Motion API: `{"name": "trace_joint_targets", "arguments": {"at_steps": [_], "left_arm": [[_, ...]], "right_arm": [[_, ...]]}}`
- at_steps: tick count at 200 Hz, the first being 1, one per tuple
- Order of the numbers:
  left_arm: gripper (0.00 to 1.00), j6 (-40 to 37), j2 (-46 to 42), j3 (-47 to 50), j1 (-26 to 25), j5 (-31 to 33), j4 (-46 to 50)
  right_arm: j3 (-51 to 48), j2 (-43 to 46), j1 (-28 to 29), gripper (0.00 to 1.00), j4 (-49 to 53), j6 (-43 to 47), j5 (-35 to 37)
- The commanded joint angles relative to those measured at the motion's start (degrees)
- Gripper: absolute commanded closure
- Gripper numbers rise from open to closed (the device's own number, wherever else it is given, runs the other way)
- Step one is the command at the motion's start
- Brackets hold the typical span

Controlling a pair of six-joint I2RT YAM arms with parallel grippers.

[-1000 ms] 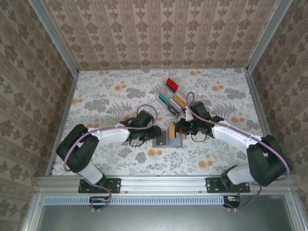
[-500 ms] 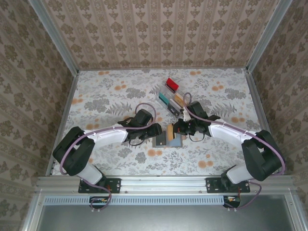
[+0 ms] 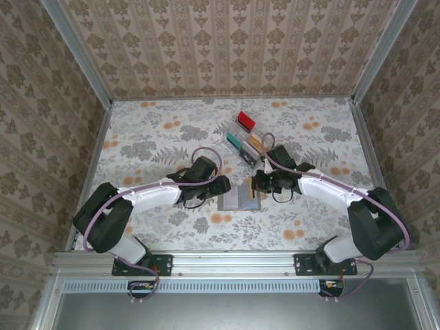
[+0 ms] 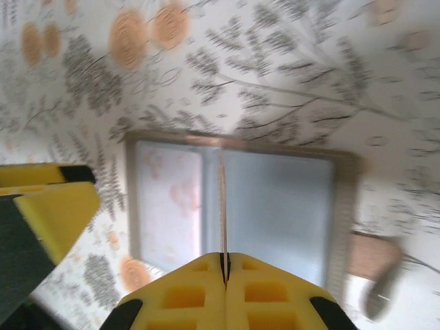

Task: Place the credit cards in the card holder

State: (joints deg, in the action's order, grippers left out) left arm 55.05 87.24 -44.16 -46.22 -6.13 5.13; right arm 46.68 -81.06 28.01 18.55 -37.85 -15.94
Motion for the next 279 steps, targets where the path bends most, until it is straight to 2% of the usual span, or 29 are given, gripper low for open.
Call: {"name": "trace_joint_targets", "arguments": {"at_steps": [1,25,57,81,120,149,209,249,279], "left_arm": [[0.32,0.2,-1.8,1.0,-0.5,1.2,0.8],[0.32,0.1,-1.4,0.8,-0.5,1.2,1.0],[0.34,0.1,-0.2,0.1,-0.4,0.5,0.9],[0.36,0.1,0.7,-0.3,-0.3,0.0,1.2],[0.4,0.4,1.7,-0.3,-0.2,-0.7,0.9],[0.41,0.4,2.4,-0.2,-0.1,-0.8,0.8],[0.45,0.5,4.2,-0.3,0.0,-1.5,0.3],[0.54,0.5,5.1,0.0,-0.1,-1.7,-0.1],[0.59,0.8,5.2,0.4,-0.2,-1.4,0.1]], "right_arm": [[1.5,6.3,-1.3,0.98,7.1,1.6,9.1],[1.1,9.7,-1.8,0.99,6.4,2.2,8.1],[-2.0,7.0,-1.6,1.0,-4.0,-1.1,-3.9],[-4.9,2.8,0.3,0.99,-12.7,-5.9,-8.2],[-8.0,-2.7,1.4,1.0,-19.5,-8.2,-8.6],[-7.5,-6.1,1.3,0.99,-21.3,-7.1,-11.7],[-9.5,-10.6,1.3,0.99,-24.8,-8.0,-11.0],[-11.3,-12.9,1.3,0.99,-29.0,-10.2,-12.5],[-11.5,-11.1,1.3,1.0,-29.6,-11.7,-12.8]]}}
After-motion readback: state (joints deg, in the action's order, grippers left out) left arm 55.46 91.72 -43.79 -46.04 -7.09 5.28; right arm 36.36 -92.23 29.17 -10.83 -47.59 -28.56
